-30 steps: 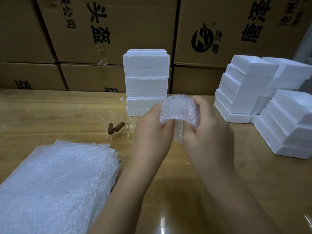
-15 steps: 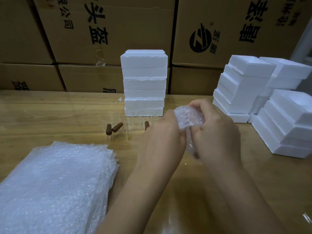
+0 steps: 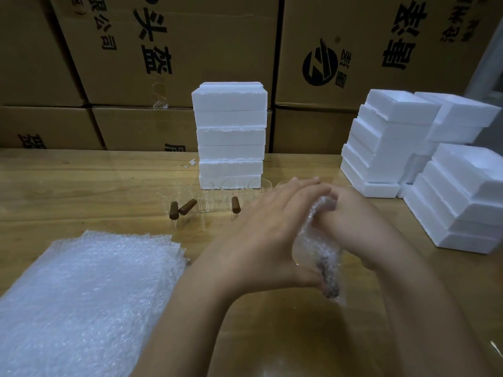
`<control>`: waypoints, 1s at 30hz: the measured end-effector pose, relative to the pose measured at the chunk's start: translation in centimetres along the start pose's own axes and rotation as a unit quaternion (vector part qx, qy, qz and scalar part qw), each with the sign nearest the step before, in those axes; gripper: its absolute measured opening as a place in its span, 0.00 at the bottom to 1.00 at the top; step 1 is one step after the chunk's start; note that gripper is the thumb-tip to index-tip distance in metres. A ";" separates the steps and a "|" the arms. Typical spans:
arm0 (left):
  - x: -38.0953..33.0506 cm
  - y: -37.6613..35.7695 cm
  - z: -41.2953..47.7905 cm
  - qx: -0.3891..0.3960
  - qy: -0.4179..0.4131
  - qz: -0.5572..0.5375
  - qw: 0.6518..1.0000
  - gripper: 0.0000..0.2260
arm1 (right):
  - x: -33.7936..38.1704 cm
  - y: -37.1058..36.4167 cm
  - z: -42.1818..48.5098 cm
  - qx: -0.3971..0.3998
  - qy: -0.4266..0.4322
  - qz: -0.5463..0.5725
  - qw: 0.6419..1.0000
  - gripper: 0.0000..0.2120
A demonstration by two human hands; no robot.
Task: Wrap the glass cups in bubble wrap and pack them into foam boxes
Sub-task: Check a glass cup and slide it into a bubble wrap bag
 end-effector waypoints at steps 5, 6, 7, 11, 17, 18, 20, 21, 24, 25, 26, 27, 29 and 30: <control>0.5 1.2 -0.4 -0.031 0.019 -0.099 0.994 0.41 | 0.5 -1.4 -0.4 0.054 0.004 0.009 0.998 0.14; 0.6 1.4 -0.5 -0.038 0.026 -0.097 0.994 0.43 | 0.5 -1.7 -0.5 0.073 0.011 0.026 0.997 0.17; 0.8 1.8 -0.6 -0.049 0.034 -0.088 0.994 0.45 | 0.7 -1.8 -0.6 0.095 0.020 0.056 0.994 0.20; 1.4 3.6 -1.2 -0.148 0.053 -0.025 0.987 0.46 | 1.1 -1.4 -1.3 0.167 0.034 0.150 0.974 0.24; 0.7 4.2 -1.1 -0.229 0.017 0.046 0.972 0.32 | 0.9 -2.7 -1.8 0.208 -0.006 0.101 0.973 0.15; 0.5 4.1 -0.9 -0.231 0.009 0.054 0.971 0.32 | 1.0 -2.7 -1.7 0.203 -0.002 0.102 0.974 0.11; 0.2 3.9 -0.7 -0.235 -0.009 0.083 0.968 0.34 | 1.0 -2.7 -1.4 0.190 0.008 0.117 0.975 0.04; 0.1 3.8 -0.6 -0.236 -0.018 0.100 0.966 0.35 | 1.0 -2.7 -1.3 0.179 0.013 0.124 0.976 0.03; -0.1 3.6 -0.2 -0.235 -0.028 0.131 0.963 0.34 | 0.8 -2.7 -0.5 0.117 0.021 0.134 0.984 0.07; -0.1 3.6 -0.2 -0.236 -0.028 0.133 0.962 0.33 | 0.8 -2.7 -0.3 0.095 0.018 0.137 0.986 0.08; -0.1 3.6 -0.2 -0.237 -0.028 0.136 0.962 0.31 | 0.7 -2.8 -0.1 0.077 0.014 0.138 0.987 0.08; -0.1 3.6 -0.2 -0.238 -0.029 0.138 0.961 0.30 | 0.6 -2.7 -0.1 0.063 0.012 0.135 0.989 0.09; -0.1 3.5 -0.1 -0.234 -0.027 0.140 0.962 0.30 | 0.7 -2.6 0.0 0.055 0.016 0.118 0.991 0.10; 0.0 3.4 -0.1 -0.232 -0.024 0.139 0.962 0.30 | 0.7 -2.6 -0.1 0.069 0.021 0.111 0.991 0.10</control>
Point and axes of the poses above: each hand's wrist, its own z-axis towards the middle knuckle, its own y-axis out of the back of the hand, x = y × z, the point moved 7 cm from there along z, towards the middle knuckle, and after that the axes turned 13 degrees about -y, right-handed, at the moved point
